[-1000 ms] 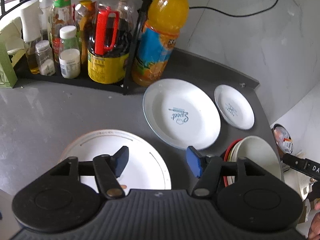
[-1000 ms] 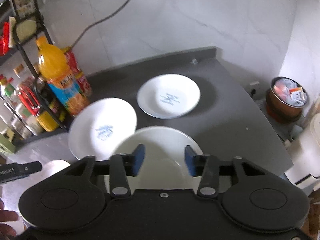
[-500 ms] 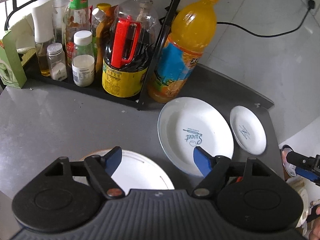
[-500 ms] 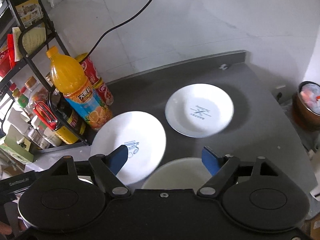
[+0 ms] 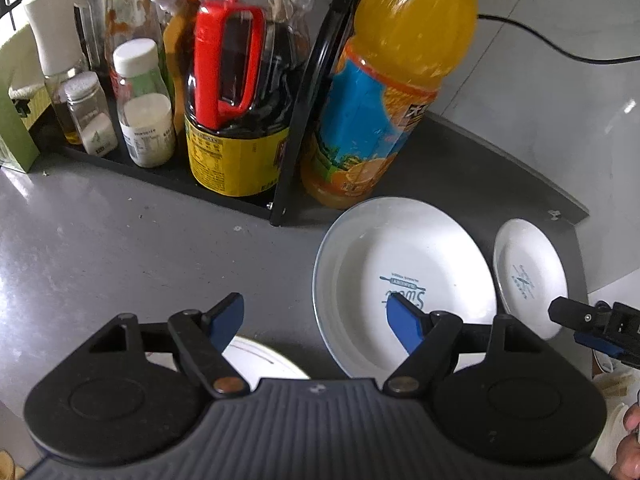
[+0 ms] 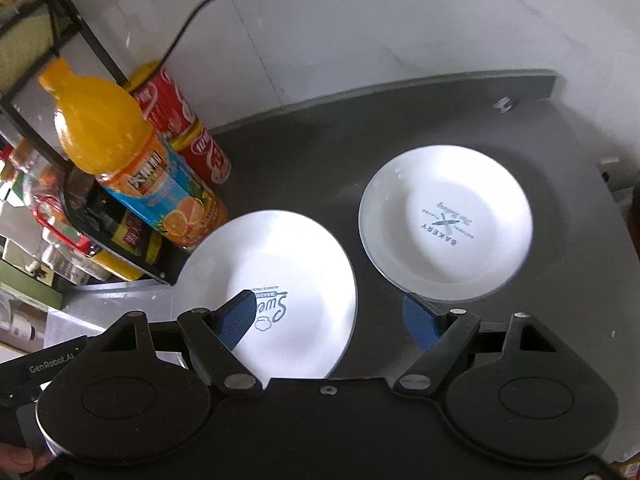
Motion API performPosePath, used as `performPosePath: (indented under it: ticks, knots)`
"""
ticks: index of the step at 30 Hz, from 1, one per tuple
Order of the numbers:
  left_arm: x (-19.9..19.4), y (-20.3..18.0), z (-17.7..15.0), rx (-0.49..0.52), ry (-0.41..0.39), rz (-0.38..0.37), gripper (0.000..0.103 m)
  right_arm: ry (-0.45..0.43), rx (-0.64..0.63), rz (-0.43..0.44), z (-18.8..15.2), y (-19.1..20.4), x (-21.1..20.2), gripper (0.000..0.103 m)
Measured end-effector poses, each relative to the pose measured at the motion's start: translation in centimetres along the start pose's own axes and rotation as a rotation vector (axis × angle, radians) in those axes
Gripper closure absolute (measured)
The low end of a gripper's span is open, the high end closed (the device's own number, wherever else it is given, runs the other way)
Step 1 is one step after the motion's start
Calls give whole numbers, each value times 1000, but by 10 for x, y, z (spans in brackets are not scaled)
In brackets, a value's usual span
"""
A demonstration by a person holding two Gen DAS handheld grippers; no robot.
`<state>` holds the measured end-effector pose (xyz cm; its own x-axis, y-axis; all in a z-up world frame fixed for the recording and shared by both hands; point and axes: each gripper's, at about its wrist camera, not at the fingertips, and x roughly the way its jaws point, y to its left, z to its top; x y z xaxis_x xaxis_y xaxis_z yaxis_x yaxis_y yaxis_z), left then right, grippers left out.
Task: Organize plates and bowls
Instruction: 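Move the left gripper toward the 'Sweet' plate while the right gripper approaches the plates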
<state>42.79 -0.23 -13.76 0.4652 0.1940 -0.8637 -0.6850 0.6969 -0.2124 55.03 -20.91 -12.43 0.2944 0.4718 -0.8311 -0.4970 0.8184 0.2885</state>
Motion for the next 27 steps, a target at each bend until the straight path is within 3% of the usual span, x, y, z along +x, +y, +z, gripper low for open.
performPosePath:
  ticks: [12,17,27]
  knots:
    - [45,-11,3,-70,76,17,34,136,0,1,16,-8,53,36]
    - [63,-10,1,-101,111,15,47,179,-6,-11,20,-11,70,40]
    - [91,-5,-2,-156,147,18,69,257,-24,-21,25,-18,101,64]
